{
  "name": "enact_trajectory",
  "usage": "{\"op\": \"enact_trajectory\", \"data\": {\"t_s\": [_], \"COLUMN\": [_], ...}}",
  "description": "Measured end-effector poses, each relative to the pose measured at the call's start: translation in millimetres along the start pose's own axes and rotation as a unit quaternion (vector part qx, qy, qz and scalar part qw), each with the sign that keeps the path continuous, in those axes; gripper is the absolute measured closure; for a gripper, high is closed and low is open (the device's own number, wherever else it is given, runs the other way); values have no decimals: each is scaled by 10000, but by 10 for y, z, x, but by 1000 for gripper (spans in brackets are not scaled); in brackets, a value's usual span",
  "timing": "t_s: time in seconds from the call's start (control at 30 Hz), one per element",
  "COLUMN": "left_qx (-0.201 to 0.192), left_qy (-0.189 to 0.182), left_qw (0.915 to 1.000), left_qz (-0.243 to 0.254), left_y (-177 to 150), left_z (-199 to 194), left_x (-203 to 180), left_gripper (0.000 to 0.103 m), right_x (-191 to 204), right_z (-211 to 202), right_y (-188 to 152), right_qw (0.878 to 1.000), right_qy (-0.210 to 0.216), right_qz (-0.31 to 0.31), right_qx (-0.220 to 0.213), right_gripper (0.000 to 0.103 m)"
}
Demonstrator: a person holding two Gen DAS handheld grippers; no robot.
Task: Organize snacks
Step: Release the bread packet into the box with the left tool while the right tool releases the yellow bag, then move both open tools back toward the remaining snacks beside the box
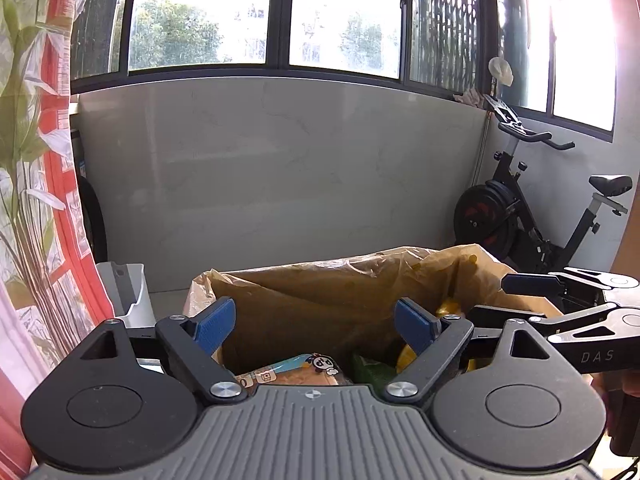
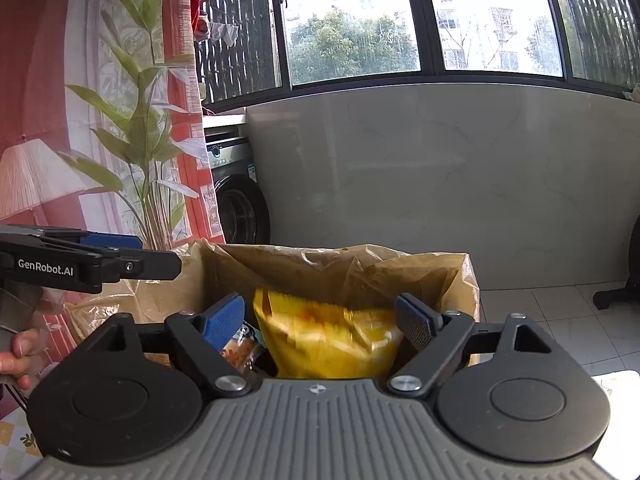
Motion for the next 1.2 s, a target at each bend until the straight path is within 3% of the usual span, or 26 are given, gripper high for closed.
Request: {"op": "enact_trajectory", "data": {"t_s": [0.33,0.53,0.73,1.0,1.2], "left_qx": [-212,-226,-99,129,609], "left_qy": [294,375,492,707,591], "left_qw": [9993,9988,9978,9922,9877], "left_qz": [-114,-238,-442,-1015,-1313], "left_y": [-51,-273,-622,-1269,-1634], "left_z": [-533,-934,-1233,-1389,-1301], "left_x": [146,228,324,309,204], "left_gripper": [14,15,15,15,15], "right_x": [149,202,136,-177,-311], "right_z": [-413,-771,-1016,-1220,-1309], "right_y": [-73,-273,-626,-1358,-1936], "right_qw": [9998,9995,9999,9961,9820], "right_qy": [186,232,4,-569,-1083], "right_qz": [-57,-59,2,21,253], "right_qx": [-75,-189,-109,678,1525], "right_gripper": [18,18,18,19,27]}}
Point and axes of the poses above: each gripper's, at about its wrist camera, not at the fingertips, and z roughly the way its jaws point, x to its left, y to its top, the point moved 4 cm from there along z, roughly the way its jaws point, and after that the axes turned 14 degrees about z, right-handed, at the moved point
